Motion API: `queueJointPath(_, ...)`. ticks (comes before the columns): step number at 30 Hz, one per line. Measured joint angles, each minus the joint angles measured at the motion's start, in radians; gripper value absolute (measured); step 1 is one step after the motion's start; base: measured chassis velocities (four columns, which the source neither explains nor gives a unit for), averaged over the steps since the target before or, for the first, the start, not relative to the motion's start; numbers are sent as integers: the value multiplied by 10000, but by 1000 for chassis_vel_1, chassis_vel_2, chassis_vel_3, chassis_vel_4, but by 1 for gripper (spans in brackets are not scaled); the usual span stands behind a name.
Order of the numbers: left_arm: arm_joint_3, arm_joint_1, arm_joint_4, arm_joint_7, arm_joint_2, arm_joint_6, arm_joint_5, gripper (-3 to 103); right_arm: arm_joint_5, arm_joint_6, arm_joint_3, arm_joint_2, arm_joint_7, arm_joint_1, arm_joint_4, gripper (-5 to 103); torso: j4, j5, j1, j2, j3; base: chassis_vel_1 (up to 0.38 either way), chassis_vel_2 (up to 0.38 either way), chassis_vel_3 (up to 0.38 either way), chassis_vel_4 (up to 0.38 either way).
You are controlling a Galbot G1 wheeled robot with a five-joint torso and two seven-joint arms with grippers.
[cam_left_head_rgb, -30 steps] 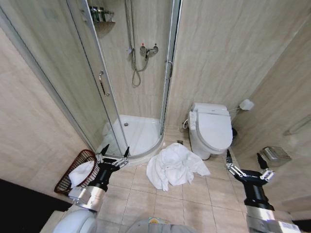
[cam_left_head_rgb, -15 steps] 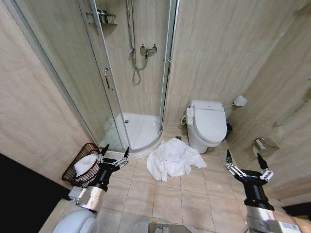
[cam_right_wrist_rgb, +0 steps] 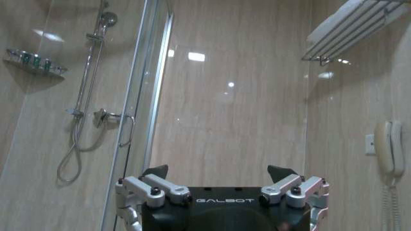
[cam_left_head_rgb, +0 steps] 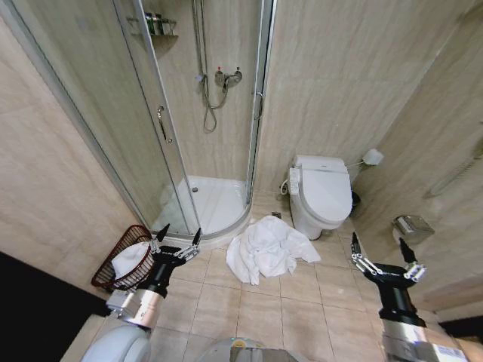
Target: Discard the used towel into the hamper.
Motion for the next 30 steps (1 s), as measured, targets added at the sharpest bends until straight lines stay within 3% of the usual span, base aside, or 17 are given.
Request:
queueJointPath(11,0,-1,0,0,1,0,0,99,0,0,0,0,0,5,0,100,2,-2,21,-7,6,-184,176,177,-178)
queueJointPath(19,0,1,0,0,0,0,0,99,0,0,0,0,0,1,0,100,3,2,-12,-34,-19,-21,11,11,-5)
queueJointPath(30,0,1,0,0,0,0,0,99,0,0,0,0,0,2,0,100,6,0,-249,-599,-307,20,-22,-22,21)
